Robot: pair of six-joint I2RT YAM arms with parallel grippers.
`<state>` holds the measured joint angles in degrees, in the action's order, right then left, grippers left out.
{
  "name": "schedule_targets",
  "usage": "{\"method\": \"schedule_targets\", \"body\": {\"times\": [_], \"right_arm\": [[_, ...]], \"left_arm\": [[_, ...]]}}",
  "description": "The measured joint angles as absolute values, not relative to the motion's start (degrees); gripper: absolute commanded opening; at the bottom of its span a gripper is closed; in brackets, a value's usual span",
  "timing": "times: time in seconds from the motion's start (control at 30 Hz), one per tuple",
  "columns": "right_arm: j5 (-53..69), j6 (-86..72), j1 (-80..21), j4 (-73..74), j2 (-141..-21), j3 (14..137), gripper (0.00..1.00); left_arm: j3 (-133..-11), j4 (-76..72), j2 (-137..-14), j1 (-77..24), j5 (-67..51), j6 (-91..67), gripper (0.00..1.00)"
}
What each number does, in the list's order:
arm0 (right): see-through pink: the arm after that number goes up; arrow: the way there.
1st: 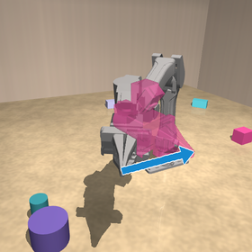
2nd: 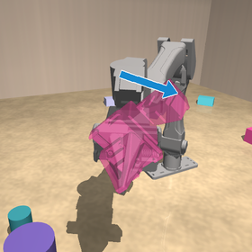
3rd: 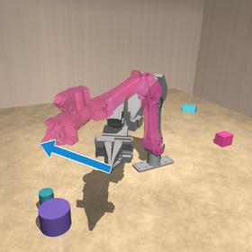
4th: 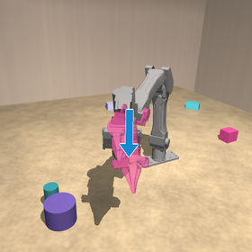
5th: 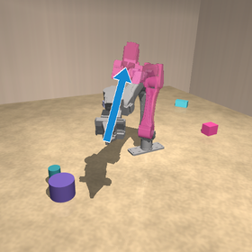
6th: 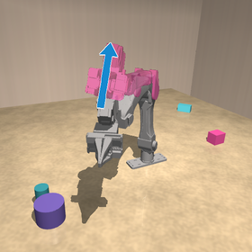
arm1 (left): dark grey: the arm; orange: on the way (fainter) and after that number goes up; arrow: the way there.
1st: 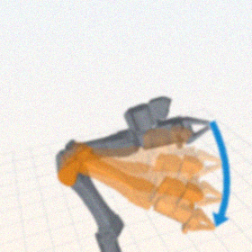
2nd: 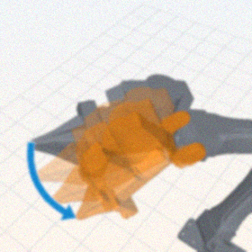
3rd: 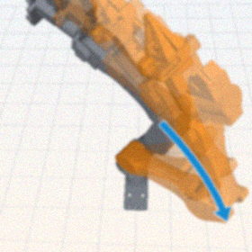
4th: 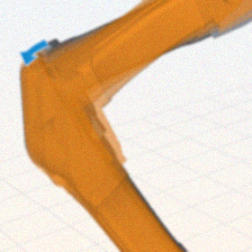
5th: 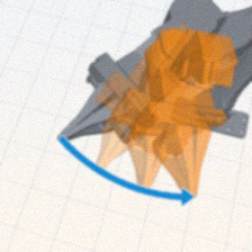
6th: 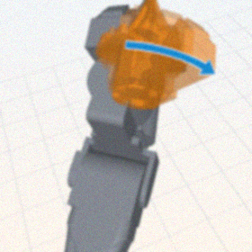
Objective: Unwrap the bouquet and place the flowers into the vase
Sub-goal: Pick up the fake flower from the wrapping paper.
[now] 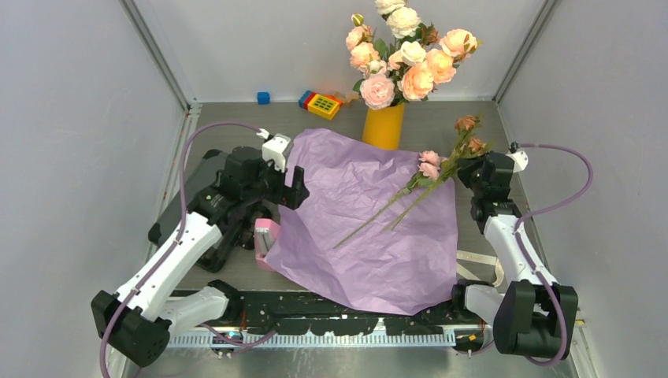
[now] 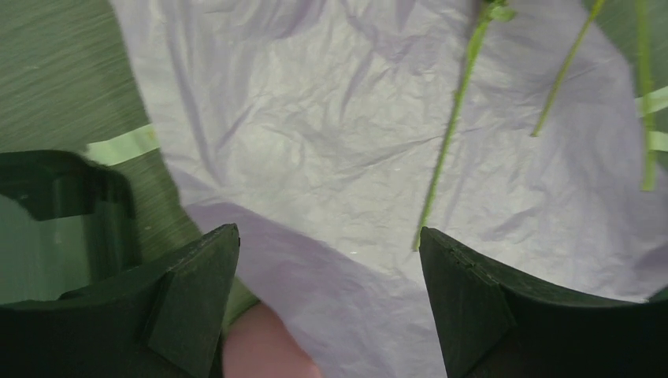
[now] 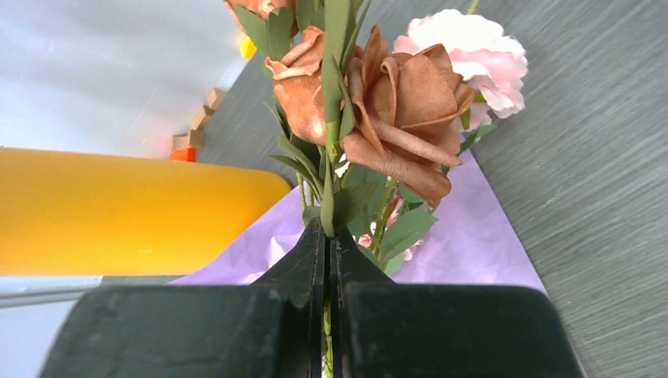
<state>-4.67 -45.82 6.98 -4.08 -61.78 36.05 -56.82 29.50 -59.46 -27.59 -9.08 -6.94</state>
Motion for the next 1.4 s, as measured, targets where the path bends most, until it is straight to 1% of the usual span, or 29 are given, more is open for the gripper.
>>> {"method": "schedule_targets", "body": {"times": [0.13, 0.2, 0.23, 0.27, 0.3, 0.33, 0.37, 0.4, 0.43, 0.47, 0.53, 0.77, 0.93, 1.1, 1.4], "right_arm": [[-2.0, -45.0, 7.0, -4.1, -61.0, 36.2, 0.00], [-0.9, -44.8, 7.0, -3.9, -61.2, 36.2, 0.03], [-0.6, -44.7, 7.0, -3.8, -61.4, 36.2, 0.12], [-0.4, -44.7, 7.0, -3.4, -61.8, 36.2, 0.17], [-0.3, -44.6, 7.0, -2.9, -62.3, 36.2, 0.27], [-0.3, -44.6, 7.0, -2.4, -62.7, 36.0, 0.35], [-0.6, -44.5, 7.0, -1.4, -63.2, 35.7, 0.39], [-1.0, -44.7, 7.0, -0.4, -63.4, 35.3, 0.45], [-1.5, -44.9, 7.0, 0.6, -63.4, 35.0, 0.47], [-2.0, -44.9, 7.0, 1.9, -63.4, 34.5, 0.52], [-3.2, -45.2, 7.0, 3.8, -63.0, 33.6, 0.55], [-5.4, -45.0, 7.0, 10.0, -56.0, 31.8, 0.57], [-3.2, -43.9, 6.7, 12.1, -56.1, 31.8, 0.58], [1.1, -42.2, 4.6, 11.9, -60.2, 32.5, 0.59], [4.4, -39.4, 0.1, 9.1, -73.4, 37.5, 0.63]], "left_arm": [[-56.4, 25.5, -59.1, -30.9, -11.3, -12.5, 0.86], [-55.5, 22.2, -59.3, -32.9, -12.2, -15.9, 0.86], [-55.0, 20.6, -59.7, -34.0, -12.5, -17.4, 0.86], [-54.7, 19.2, -60.4, -35.0, -12.7, -18.8, 0.86], [-54.5, 18.3, -61.2, -35.9, -12.8, -19.6, 0.86], [-54.3, 17.2, -62.3, -37.0, -12.7, -20.6, 0.86], [-54.1, 16.2, -63.5, -38.3, -12.7, -21.4, 0.86], [-54.0, 15.7, -64.7, -39.3, -12.7, -22.1, 0.85], [-54.0, 15.3, -65.4, -40.0, -12.7, -22.5, 0.86], [-53.9, 15.0, -66.2, -40.7, -12.7, -22.8, 0.85], [-53.8, 14.2, -67.4, -41.9, -12.7, -23.6, 0.86], [-53.0, 12.1, -68.9, -43.4, -12.7, -25.4, 0.86], [-52.8, 11.0, -69.3, -43.5, -12.8, -26.4, 0.85], [-52.5, 10.0, -69.7, -43.7, -12.9, -27.1, 0.86], [-51.7, 9.6, -69.7, -43.9, -12.9, -28.4, 0.86]]}}
